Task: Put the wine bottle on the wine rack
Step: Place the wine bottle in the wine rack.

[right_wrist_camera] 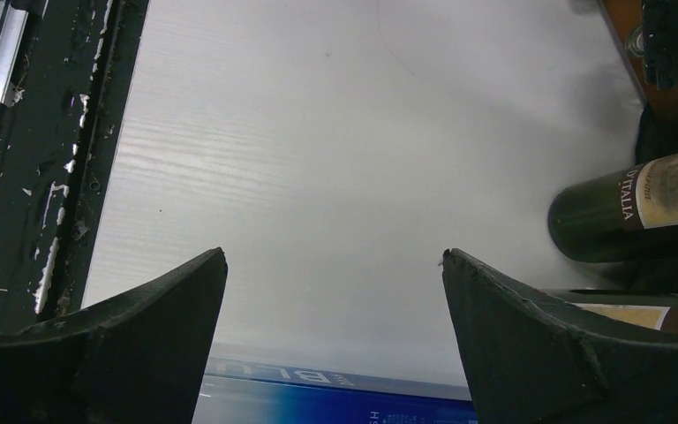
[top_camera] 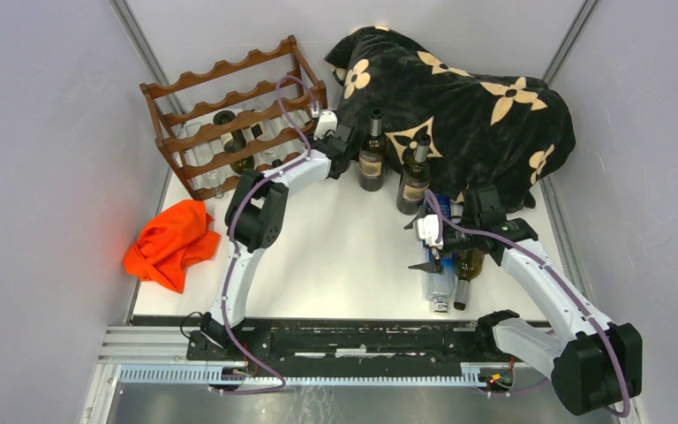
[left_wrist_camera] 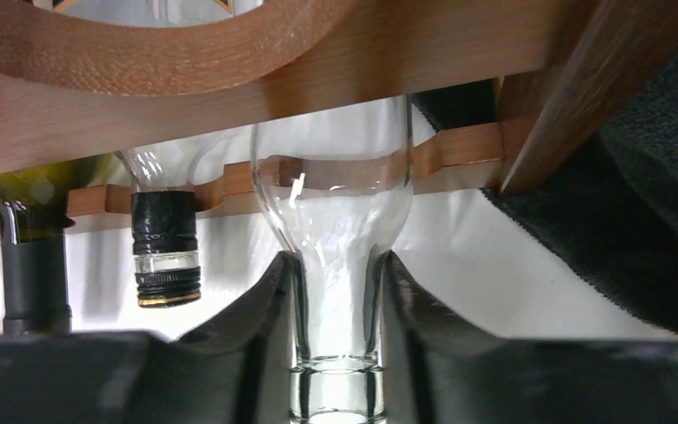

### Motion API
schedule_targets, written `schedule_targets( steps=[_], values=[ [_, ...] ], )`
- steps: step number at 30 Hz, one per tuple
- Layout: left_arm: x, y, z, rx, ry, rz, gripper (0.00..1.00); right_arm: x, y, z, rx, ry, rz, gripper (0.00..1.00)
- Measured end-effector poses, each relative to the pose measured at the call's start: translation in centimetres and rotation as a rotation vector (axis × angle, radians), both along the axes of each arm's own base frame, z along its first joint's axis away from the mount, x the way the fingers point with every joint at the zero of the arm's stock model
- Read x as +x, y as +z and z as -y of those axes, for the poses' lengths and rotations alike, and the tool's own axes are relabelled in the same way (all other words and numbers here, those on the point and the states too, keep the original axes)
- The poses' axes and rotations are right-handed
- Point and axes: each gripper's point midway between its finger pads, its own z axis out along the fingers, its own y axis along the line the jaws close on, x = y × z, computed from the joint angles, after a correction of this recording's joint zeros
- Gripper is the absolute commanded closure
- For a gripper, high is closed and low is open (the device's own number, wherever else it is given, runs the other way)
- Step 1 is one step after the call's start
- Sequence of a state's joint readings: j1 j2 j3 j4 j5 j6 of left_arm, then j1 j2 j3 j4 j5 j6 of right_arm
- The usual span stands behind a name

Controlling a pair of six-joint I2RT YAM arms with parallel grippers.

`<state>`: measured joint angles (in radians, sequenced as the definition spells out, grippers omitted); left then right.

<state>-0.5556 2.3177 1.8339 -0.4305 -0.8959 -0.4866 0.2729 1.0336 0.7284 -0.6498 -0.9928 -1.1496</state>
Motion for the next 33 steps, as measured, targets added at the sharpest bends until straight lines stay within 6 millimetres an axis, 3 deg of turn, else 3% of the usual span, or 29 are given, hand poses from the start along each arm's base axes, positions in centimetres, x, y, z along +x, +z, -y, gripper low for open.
schedule_targets(
  steps=[3,33],
  values=[
    [0.1,0.0,-0.1,0.018,-0.003,0.000,0.98,0.0,-0.1,0.0,-0.003,0.000,-0.007,0.02],
    [1.0,0.8,-1.1,0.153,-0.046,0.107,0.98,-0.1,-1.0,0.2,-0.025,0.013,-0.020,0.02]
  ],
)
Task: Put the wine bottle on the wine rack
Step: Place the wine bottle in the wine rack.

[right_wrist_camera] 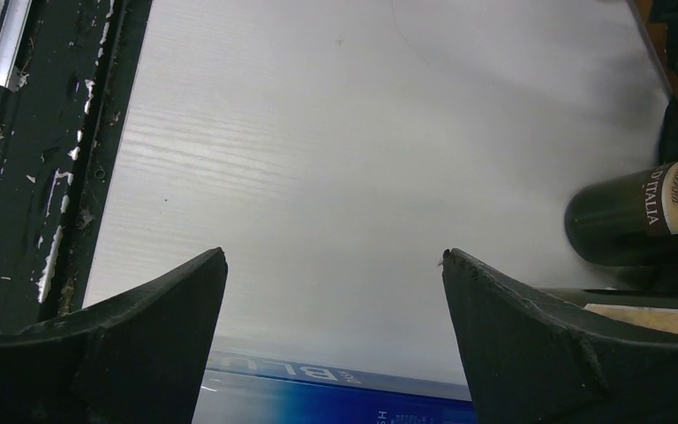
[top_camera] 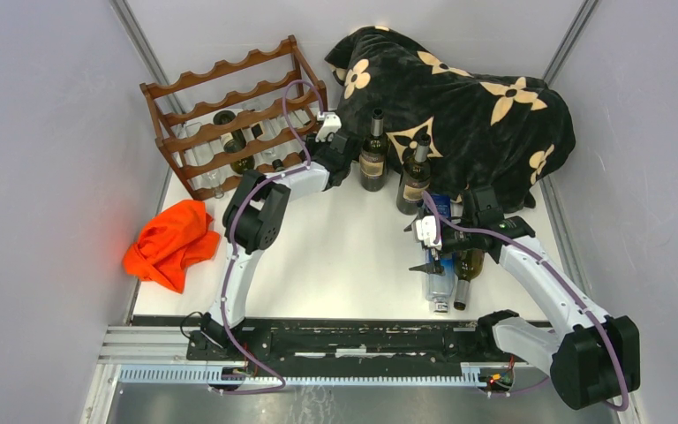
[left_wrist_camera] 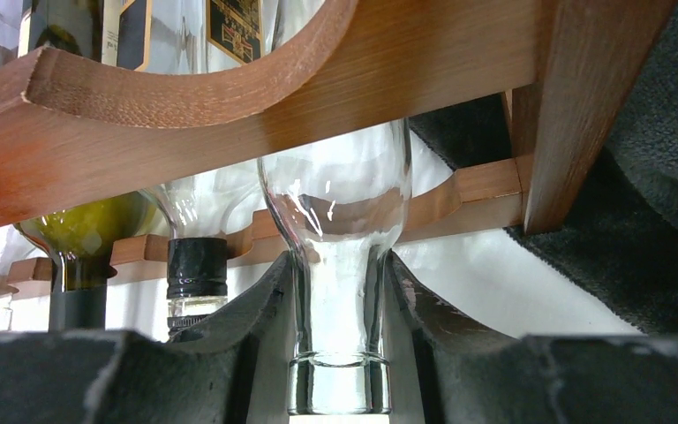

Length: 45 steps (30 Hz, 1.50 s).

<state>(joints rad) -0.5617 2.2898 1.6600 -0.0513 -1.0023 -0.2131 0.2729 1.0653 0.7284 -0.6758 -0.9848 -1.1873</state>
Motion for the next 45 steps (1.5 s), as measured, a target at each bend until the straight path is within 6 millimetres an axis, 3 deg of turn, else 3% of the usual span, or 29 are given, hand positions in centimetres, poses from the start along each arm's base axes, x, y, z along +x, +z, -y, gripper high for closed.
schedule_targets(
  steps=[10,17,19,20,23,35,45],
  values=[
    [-0.1,0.0,-0.1,0.020,-0.043,0.018,0.97,-0.2,-0.5,0.1,-0.012,0.007,-0.018,0.02],
    [-0.1,-0.1,-0.1,0.021,-0.047,0.011,0.55,-0.3,-0.6,0.1,-0.015,0.010,-0.019,0.02],
    [-0.1,-0.2,0.0,0.019,-0.051,0.007,0.52,-0.4,-0.6,0.2,-0.016,0.011,-0.021,0.02],
    [-0.1,-0.3,0.0,0.019,-0.056,0.002,0.45,-0.4,-0.6,0.2,-0.016,0.012,-0.019,0.02],
    [-0.3,-0.6,0.1,0.020,-0.063,-0.014,0.34,-0.4,-0.6,0.2,-0.017,0.014,-0.019,0.02],
    [-0.2,-0.5,-0.2,0.028,-0.060,-0.015,0.34,-0.6,-0.9,0.2,-0.022,0.020,-0.025,0.02],
    [1.1,2.0,0.3,0.044,-0.070,0.037,0.32,-0.6,-1.1,0.2,-0.026,0.024,-0.032,0.02]
  ],
)
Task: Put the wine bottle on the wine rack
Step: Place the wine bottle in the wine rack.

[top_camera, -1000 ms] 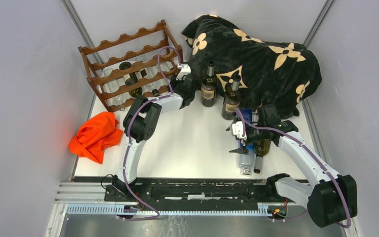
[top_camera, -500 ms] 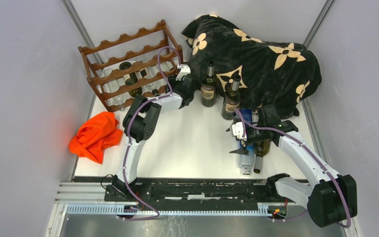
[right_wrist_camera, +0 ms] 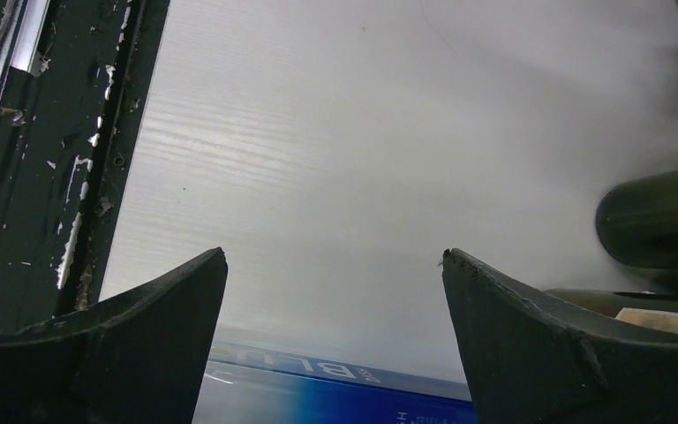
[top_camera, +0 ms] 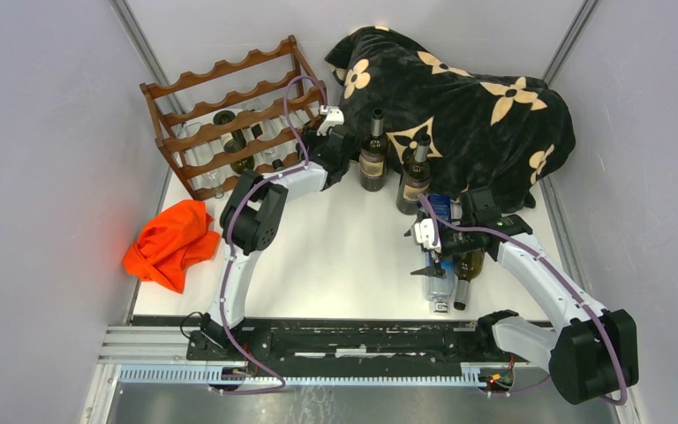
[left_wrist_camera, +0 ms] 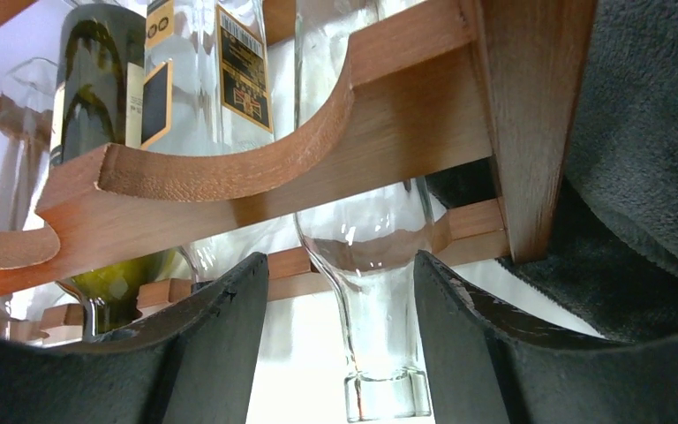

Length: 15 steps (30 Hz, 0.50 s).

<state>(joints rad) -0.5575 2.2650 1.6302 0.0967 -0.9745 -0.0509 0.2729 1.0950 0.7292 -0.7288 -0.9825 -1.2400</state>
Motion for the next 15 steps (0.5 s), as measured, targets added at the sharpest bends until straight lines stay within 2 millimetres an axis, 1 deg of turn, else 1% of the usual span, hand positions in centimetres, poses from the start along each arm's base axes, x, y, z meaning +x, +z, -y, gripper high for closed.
schedule_targets(
  steps=[5,8,10,15],
  values=[
    [0.2,0.1,-0.3,0.042,0.002,0.000,0.32,-0.1,0.0,0.0,-0.002,0.003,0.000,0.02],
    [0.2,-0.5,-0.3,0.062,-0.003,-0.014,0.28,-0.1,-0.1,0.0,-0.003,0.005,-0.001,0.02],
    [0.2,-0.9,-0.4,0.067,-0.002,-0.021,0.24,-0.1,-0.2,0.0,-0.005,0.007,-0.004,0.02],
    [0.3,-1.1,-0.8,0.069,0.005,-0.024,0.23,-0.1,-0.3,0.1,-0.008,0.008,-0.010,0.02]
  ],
)
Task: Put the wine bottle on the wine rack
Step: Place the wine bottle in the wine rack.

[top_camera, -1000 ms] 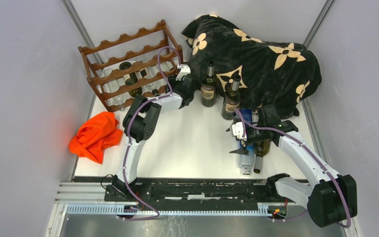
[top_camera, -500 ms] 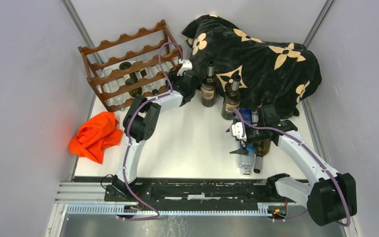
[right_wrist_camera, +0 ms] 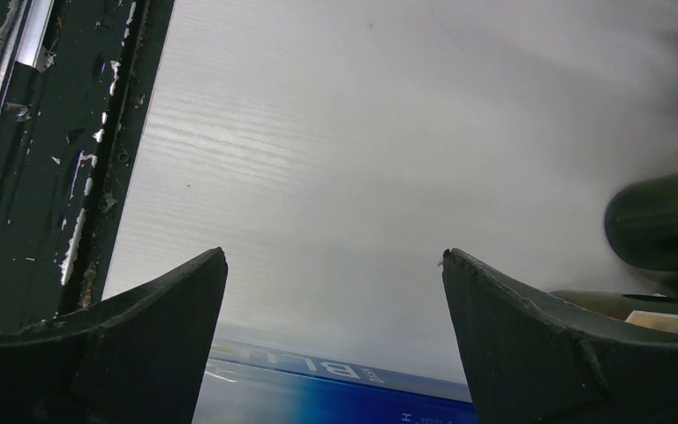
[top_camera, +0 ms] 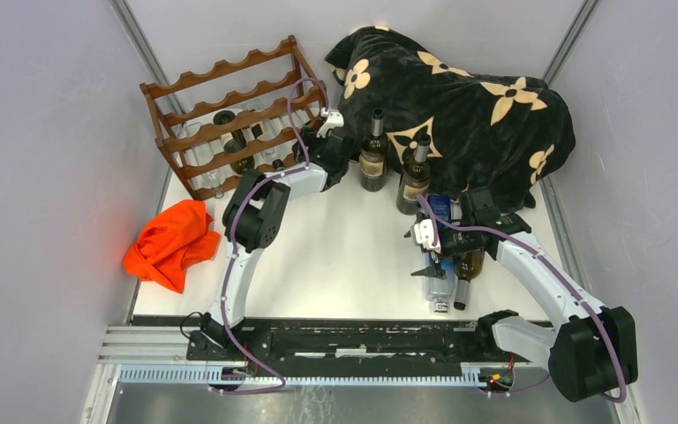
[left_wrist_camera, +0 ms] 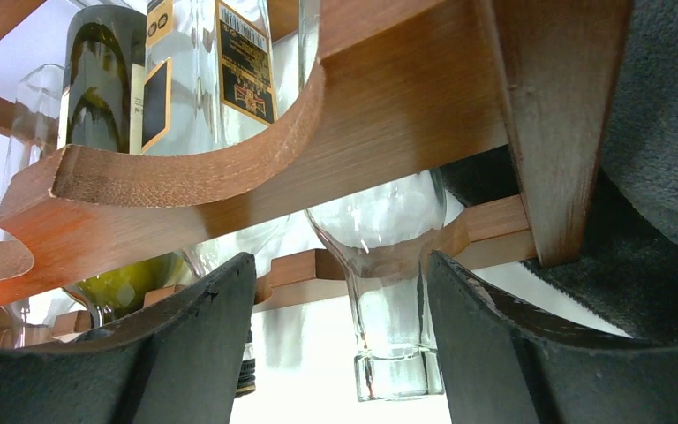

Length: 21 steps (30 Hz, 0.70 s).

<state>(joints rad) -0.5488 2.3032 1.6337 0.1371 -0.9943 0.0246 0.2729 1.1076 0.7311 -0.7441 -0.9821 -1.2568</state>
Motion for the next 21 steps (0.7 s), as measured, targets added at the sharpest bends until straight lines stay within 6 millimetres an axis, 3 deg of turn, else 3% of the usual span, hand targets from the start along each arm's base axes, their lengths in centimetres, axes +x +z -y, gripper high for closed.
schedule_targets(
  steps=[12,16,21],
  values=[
    [0.52,-0.24,-0.29,-0.017,-0.003,0.009,0.30,-0.08,-0.06,0.02,-0.002,0.003,-0.002,0.02],
    [0.77,-0.72,-0.11,-0.025,-0.011,0.012,0.44,-0.05,-0.13,0.02,-0.003,0.003,-0.006,0.02],
    [0.83,-0.99,0.15,-0.030,-0.015,0.025,0.76,-0.03,-0.17,0.01,-0.004,0.004,-0.009,0.02]
  ],
)
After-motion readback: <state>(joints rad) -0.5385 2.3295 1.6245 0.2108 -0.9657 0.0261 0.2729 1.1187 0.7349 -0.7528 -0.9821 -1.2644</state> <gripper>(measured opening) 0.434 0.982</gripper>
